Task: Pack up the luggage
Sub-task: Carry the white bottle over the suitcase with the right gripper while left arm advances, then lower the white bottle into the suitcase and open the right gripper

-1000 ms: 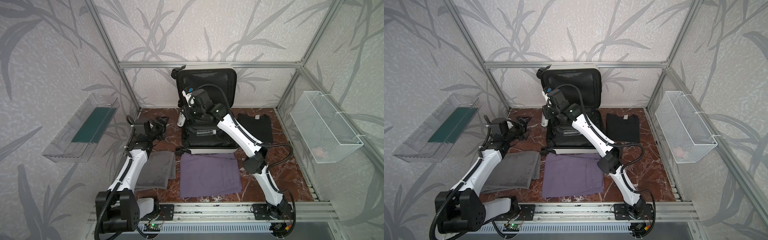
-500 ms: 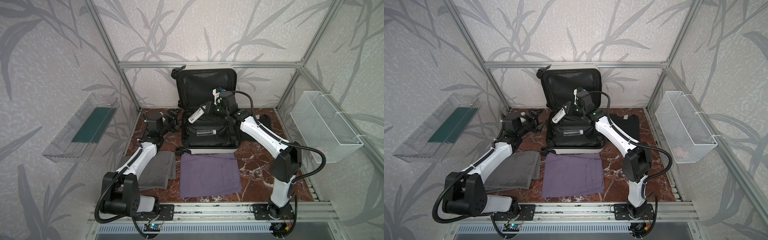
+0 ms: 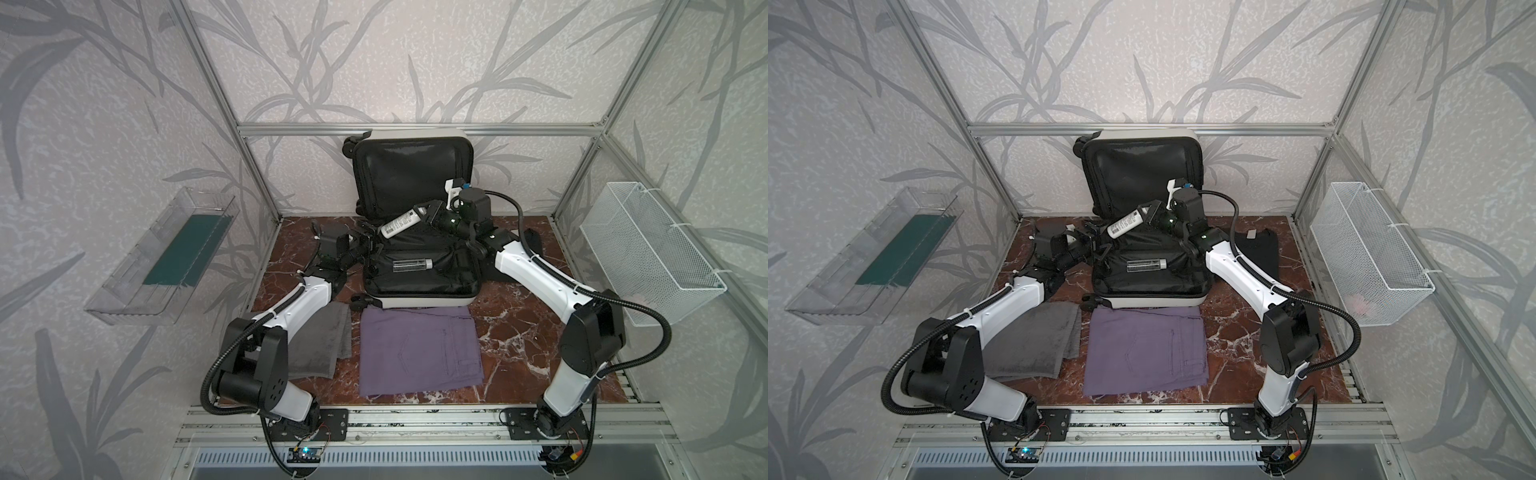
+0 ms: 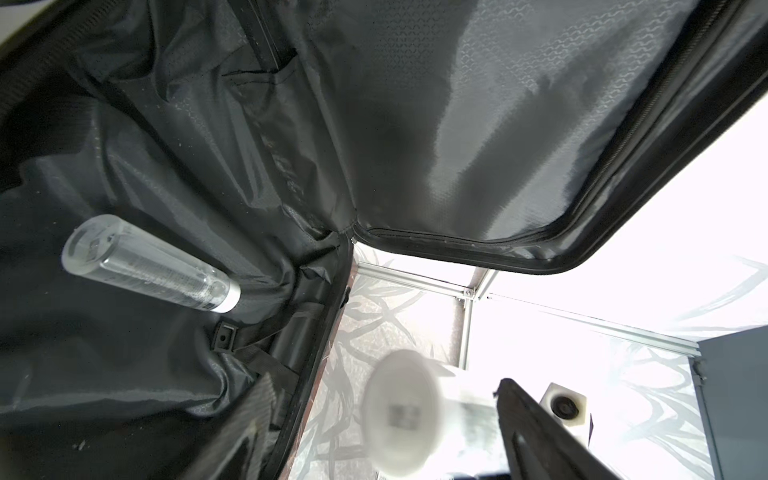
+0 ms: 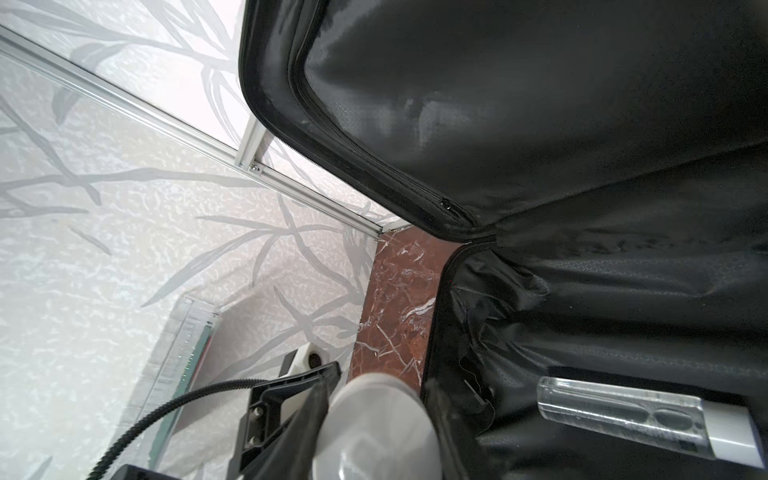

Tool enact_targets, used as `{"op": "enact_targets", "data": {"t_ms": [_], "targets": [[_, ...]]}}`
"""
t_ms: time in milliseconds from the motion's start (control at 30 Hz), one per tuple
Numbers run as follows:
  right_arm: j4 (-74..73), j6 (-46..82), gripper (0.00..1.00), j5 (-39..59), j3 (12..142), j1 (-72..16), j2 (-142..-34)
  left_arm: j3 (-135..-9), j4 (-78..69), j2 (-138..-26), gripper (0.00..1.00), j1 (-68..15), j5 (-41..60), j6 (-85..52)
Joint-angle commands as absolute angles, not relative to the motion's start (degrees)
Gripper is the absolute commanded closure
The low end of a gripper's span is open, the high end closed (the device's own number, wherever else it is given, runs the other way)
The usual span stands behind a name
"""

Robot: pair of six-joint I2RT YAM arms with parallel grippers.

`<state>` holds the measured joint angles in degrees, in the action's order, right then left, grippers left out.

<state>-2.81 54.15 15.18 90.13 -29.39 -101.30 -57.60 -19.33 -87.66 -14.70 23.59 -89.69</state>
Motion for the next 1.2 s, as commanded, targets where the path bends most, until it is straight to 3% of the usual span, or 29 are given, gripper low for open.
{"op": "enact_targets", "data": {"t_ms": [0, 267, 500, 700, 933, 1167], "targets": [[-10.06, 57.85, 0.71, 17.36, 88.18, -28.61, -98.62, -61.20, -23.29, -89.73, 0.14, -15.79, 22.51, -91.15], [-16.56, 62.35, 0.71, 18.51, 82.57, -28.00, -99.50, -66.00, -26.63, -95.16, 0.15, -17.89, 21.53, -92.32], [-22.72, 66.15, 0.71, 19.35, 77.10, -26.86, -100.80, -64.91, -30.56, -98.14, 0.32, -19.31, 20.70, -93.61], [-28.64, 69.95, 0.71, 19.27, 73.70, -25.55, -103.28, -64.43, -30.52, -99.45, 0.33, -20.03, 20.53, -92.53], [-31.30, 71.19, 0.71, 18.95, 73.36, -25.22, -108.43, -66.01, -29.79, -102.95, 0.48, -19.95, 20.99, -90.48], [-33.67, 72.13, 0.69, 17.19, 72.71, -24.79, -113.88, -72.04, -24.36, -108.08, 0.52, -19.86, 22.20, -84.91]]}}
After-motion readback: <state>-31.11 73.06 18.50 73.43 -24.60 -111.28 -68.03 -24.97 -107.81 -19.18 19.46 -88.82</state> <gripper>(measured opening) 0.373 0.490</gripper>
